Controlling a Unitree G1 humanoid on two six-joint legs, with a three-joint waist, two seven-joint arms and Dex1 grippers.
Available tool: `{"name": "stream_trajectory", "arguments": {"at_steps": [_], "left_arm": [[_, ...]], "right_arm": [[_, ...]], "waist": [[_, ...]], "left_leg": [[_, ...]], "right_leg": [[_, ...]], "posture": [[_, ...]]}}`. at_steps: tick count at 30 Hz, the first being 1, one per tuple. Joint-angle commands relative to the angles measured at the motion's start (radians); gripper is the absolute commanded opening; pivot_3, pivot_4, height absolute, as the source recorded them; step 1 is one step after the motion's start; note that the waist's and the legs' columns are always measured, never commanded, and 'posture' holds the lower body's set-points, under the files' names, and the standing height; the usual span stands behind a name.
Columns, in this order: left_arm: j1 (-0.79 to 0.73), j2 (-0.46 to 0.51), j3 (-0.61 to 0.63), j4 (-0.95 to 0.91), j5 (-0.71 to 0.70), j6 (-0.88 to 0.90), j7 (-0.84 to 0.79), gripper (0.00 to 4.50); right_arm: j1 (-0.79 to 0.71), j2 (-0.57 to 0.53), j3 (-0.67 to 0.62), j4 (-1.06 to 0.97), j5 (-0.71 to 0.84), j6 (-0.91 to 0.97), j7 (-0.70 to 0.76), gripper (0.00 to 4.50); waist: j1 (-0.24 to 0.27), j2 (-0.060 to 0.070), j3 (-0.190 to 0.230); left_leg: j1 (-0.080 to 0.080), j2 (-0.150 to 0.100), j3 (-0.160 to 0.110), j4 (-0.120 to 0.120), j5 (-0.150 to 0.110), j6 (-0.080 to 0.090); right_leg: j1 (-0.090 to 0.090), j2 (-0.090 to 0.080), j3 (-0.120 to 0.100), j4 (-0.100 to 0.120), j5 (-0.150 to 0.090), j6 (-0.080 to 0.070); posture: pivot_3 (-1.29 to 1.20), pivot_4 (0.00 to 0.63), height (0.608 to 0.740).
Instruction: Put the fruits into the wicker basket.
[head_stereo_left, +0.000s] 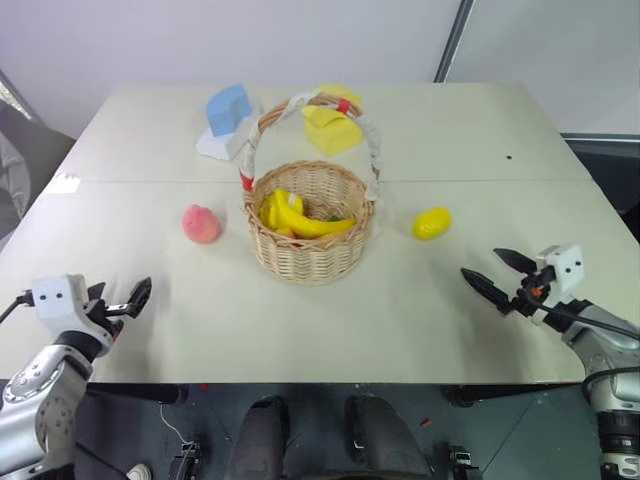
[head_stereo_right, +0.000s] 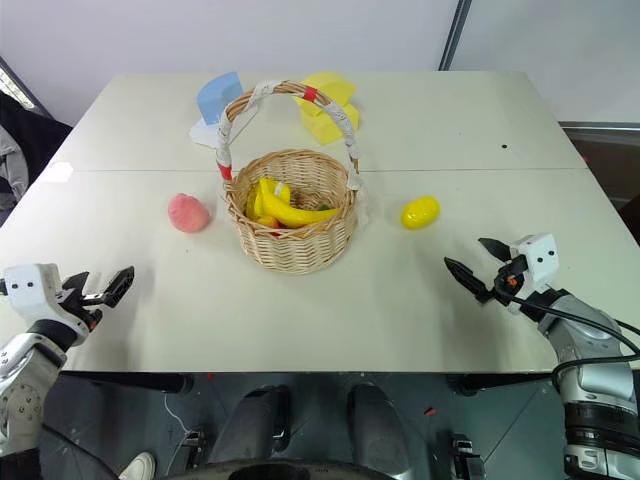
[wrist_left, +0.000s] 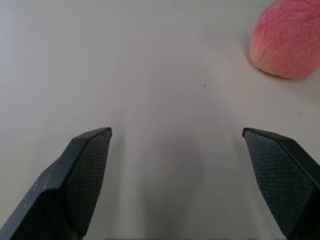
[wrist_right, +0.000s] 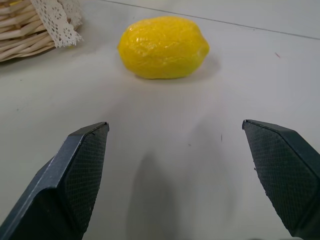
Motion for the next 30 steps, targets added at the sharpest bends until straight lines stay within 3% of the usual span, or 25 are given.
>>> {"name": "stream_trajectory", "arguments": {"at_steps": [1, 13, 20, 24, 30], "left_arm": [[-0.004, 0.014, -0.003, -0.037, -0.001, -0.003, 0.0, 4.5], [-0.11, 0.04, -0.069, -0.09, -0.052, 0.075, -0.005, 4.5], [-0.341, 0.15, -0.208, 0.0, 0.023, 0.163, 0.006, 4.5], [-0.464, 0.176, -0.294, 0.098, 0.081, 0.183, -0.007, 4.5], [-0.582, 0.16, -0.374, 0.204, 0.128, 0.214, -0.011, 4.5]], "right_arm": [[-0.012, 0.001, -0.004, -0.054, 0.002, 0.004, -0.016, 4.46], [-0.035, -0.045, -0.002, -0.2, 0.023, 0.052, 0.005, 4.46], [-0.052, -0.159, -0.013, -0.506, 0.233, 0.298, 0.059, 4.46], [-0.145, -0.197, 0.043, -0.644, 0.316, 0.398, 0.046, 4.46], [-0.244, -0.151, 0.18, -0.735, 0.305, 0.425, 0.007, 4.46]], "waist": [[0.001, 0.0, 0.0], [0.003, 0.0, 0.0], [0.004, -0.001, 0.0], [-0.002, -0.002, 0.0], [0.003, -0.005, 0.002]], "left_leg": [[0.0, 0.0, 0.0, 0.0, 0.0, 0.0], [-0.001, 0.0, 0.001, -0.001, 0.0, 0.0], [-0.001, -0.001, 0.0, 0.0, 0.0, 0.0], [-0.001, -0.002, 0.0, 0.0, 0.0, 0.0], [-0.001, -0.001, -0.001, -0.001, 0.0, 0.0]], "right_leg": [[0.0, 0.0, 0.0, 0.0, 0.0, 0.0], [0.0, 0.001, 0.0, -0.002, 0.0, 0.0], [0.0, 0.003, 0.0, -0.001, 0.001, 0.001], [0.0, 0.004, 0.0, -0.001, 0.001, 0.002], [-0.001, 0.005, -0.001, -0.001, 0.003, 0.005]], "posture": [[0.0, 0.15, 0.74], [0.0, 0.15, 0.74], [0.0, 0.15, 0.74], [0.0, 0.15, 0.74], [0.0, 0.15, 0.74]]}}
